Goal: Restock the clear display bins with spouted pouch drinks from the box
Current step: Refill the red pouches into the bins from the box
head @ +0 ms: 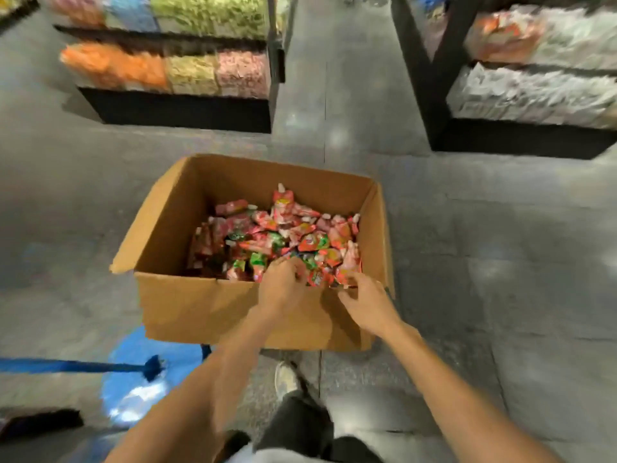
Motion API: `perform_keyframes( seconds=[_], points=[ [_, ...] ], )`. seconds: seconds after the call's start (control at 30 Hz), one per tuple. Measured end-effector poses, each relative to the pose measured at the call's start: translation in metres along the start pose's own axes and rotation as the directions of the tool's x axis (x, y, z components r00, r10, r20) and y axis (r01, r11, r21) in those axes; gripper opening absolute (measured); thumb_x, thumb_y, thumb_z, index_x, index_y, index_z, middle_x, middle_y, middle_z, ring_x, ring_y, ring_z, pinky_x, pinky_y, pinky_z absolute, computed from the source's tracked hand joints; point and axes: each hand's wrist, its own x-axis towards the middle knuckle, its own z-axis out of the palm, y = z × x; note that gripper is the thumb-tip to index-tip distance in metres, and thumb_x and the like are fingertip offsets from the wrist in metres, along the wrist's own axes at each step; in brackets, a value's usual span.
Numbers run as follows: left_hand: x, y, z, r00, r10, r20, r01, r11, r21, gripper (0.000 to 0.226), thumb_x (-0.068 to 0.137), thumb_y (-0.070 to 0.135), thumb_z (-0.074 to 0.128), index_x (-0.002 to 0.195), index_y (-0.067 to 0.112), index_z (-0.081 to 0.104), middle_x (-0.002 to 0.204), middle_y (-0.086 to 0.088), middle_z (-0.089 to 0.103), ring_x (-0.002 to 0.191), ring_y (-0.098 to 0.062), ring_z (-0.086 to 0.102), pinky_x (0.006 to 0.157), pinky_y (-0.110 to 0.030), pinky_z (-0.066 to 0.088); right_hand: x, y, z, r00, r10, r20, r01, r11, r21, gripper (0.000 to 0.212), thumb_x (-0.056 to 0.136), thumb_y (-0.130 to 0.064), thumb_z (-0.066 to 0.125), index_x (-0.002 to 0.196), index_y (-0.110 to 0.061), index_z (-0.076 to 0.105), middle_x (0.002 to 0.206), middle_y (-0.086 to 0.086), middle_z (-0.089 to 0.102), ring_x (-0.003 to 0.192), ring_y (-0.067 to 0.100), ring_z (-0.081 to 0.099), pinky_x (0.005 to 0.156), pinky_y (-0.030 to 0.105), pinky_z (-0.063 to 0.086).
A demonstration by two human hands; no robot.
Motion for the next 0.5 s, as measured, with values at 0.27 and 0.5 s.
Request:
perform_keyframes(
  seconds=[0.27,0.5],
  points=[
    [0.109,-0.034,0.02,0.923,-0.326,0.206,0.316,0.945,0.08,0.036,0.092,0.027,0.063,0.124,0.013,0.063,0.122,-0.01,0.067,0.113,-0.032,0.061,0.089,-0.038,0.049,0.148,-0.002,0.012,0.965,0.06,0.255,-0.05,0.998,-0.045,0.045,0.095,-0.028,0.06,0.137,-0.015,0.053,0.136,0.006,0.058,0.12,0.027,0.057,0.1,0.035,0.045],
    [0.154,-0.102,0.004,0.746,-0.664,-0.056,0.663,0.732,0.159,0.077,0.085,0.039,0.072,0.145,0.015,0.032,0.139,-0.015,0.041,0.132,-0.036,0.037,0.1,-0.05,0.042,0.232,-0.031,0.087,0.854,0.046,0.518,0.044,0.986,-0.16,0.052,0.095,-0.026,0.062,0.143,-0.012,0.046,0.132,0.011,0.058,0.118,0.029,0.056,0.092,0.036,0.048]
  ],
)
